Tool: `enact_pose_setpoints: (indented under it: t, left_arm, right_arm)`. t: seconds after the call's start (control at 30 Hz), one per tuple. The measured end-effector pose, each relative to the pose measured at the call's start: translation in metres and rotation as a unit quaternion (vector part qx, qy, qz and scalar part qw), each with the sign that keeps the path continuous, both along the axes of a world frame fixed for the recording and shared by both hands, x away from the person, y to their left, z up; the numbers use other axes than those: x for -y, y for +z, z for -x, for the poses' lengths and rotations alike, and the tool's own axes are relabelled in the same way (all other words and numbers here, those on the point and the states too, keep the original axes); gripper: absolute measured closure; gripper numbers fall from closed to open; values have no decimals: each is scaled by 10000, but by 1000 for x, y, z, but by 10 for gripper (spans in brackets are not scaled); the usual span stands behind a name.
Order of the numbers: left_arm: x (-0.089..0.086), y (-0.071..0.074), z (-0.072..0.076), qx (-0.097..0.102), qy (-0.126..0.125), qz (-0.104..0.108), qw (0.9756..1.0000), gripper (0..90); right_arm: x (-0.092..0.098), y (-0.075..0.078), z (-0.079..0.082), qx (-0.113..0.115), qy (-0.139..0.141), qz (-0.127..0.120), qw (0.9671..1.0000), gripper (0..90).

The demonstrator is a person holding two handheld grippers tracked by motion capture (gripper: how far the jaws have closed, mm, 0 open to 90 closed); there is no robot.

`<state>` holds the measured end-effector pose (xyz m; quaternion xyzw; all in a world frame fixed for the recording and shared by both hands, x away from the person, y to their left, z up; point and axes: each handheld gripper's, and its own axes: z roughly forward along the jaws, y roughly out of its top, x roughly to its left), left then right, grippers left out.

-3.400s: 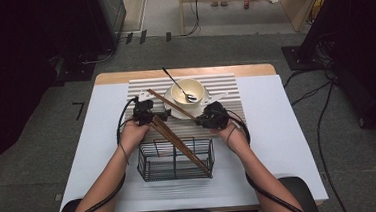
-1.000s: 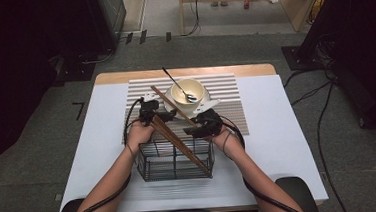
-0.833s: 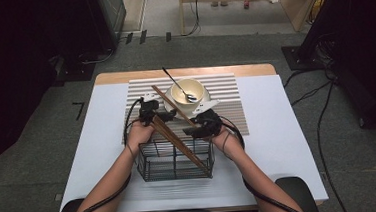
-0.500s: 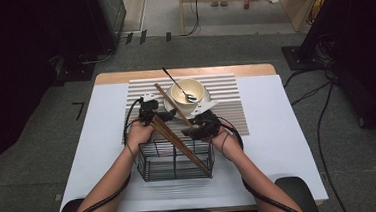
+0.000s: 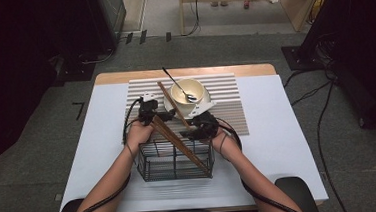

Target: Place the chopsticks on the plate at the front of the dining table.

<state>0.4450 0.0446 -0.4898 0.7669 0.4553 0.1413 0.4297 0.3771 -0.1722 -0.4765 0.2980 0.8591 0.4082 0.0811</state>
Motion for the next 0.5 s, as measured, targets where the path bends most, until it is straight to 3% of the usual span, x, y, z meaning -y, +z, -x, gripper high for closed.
enact_pose_setpoints:
  t: [0.5]
  left_arm:
    - [0,0,0,14,6,-2,10000,148]
  right_arm:
    - [-4,0,1,60,96,-22,9999,423]
